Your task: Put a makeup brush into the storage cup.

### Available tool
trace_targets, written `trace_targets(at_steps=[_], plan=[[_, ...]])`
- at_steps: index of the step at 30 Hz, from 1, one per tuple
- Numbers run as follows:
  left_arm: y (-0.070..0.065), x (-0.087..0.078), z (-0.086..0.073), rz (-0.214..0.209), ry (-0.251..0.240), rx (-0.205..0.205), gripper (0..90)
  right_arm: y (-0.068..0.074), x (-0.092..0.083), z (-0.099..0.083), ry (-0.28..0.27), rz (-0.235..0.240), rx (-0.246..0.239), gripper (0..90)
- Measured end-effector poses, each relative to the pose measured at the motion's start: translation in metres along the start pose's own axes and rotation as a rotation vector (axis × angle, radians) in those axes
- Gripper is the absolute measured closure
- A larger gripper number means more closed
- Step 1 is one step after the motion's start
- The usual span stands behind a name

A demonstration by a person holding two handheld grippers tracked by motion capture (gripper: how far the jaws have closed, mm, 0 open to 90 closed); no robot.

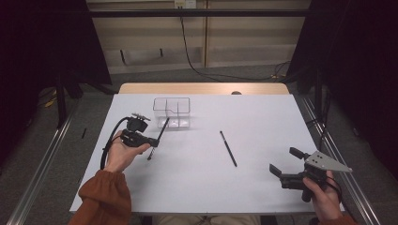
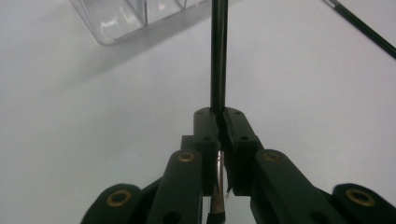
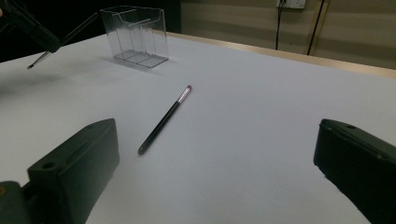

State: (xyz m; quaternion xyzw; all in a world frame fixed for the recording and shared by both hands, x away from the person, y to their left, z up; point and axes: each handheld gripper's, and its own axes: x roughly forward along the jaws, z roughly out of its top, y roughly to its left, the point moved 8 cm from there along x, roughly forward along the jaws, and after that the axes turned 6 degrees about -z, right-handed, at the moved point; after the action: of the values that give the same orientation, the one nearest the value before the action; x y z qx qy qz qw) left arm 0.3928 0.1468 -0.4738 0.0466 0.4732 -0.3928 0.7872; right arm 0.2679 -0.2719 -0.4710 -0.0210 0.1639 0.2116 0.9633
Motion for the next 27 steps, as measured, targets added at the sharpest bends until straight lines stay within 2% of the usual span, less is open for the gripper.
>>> trace_targets(at_steps=[4,7,10,11,12,13,18,19,20,21,22,24,25,27], plan=[[0.000,0.000,0.000,0.005,-0.017,-0.004,84.9,0.000,0.000,0.000,0.000,0.000,0.001,0.0],[-0.001,-0.001,0.002,0.004,-0.053,-0.001,84.9,0.000,0.000,0.000,0.000,0.000,0.001,0.0],[-0.002,-0.005,0.005,-0.010,-0.099,0.009,84.9,0.000,0.000,0.000,0.000,0.000,0.001,0.0],[-0.005,-0.007,0.006,-0.033,-0.116,0.034,84.9,0.000,0.000,0.000,0.000,0.000,0.001,0.0],[-0.005,-0.007,0.006,-0.033,-0.116,0.034,84.9,0.000,0.000,0.000,0.000,0.000,0.001,0.0],[-0.006,-0.009,0.007,-0.035,-0.137,0.049,84.9,0.000,0.000,0.000,-0.001,0.000,0.000,0.0],[-0.011,-0.014,0.012,-0.060,-0.222,0.066,84.9,0.000,0.000,0.000,-0.001,0.000,0.000,0.0],[-0.011,-0.014,0.012,-0.060,-0.222,0.066,84.8,0.000,0.000,0.000,-0.001,0.000,0.000,0.0],[-0.012,-0.017,0.013,-0.065,-0.264,0.082,84.9,0.000,0.000,0.000,-0.002,0.000,0.001,0.0],[-0.012,-0.017,0.013,-0.065,-0.264,0.082,84.8,0.000,0.000,0.000,-0.002,-0.001,0.001,0.0],[-0.012,-0.021,0.015,-0.061,-0.307,0.091,84.9,0.000,0.000,0.000,-0.002,0.000,0.001,0.0],[-0.013,-0.022,0.016,-0.063,-0.322,0.091,84.8,0.000,0.000,0.000,-0.002,0.000,0.001,0.0],[-0.014,-0.025,0.017,-0.069,-0.357,0.101,84.9,0.000,0.000,0.000,-0.002,0.000,0.001,0.0],[-0.014,-0.026,0.017,-0.072,-0.366,0.107,84.8,0.000,0.000,0.000,-0.002,0.000,0.001,0.0]])
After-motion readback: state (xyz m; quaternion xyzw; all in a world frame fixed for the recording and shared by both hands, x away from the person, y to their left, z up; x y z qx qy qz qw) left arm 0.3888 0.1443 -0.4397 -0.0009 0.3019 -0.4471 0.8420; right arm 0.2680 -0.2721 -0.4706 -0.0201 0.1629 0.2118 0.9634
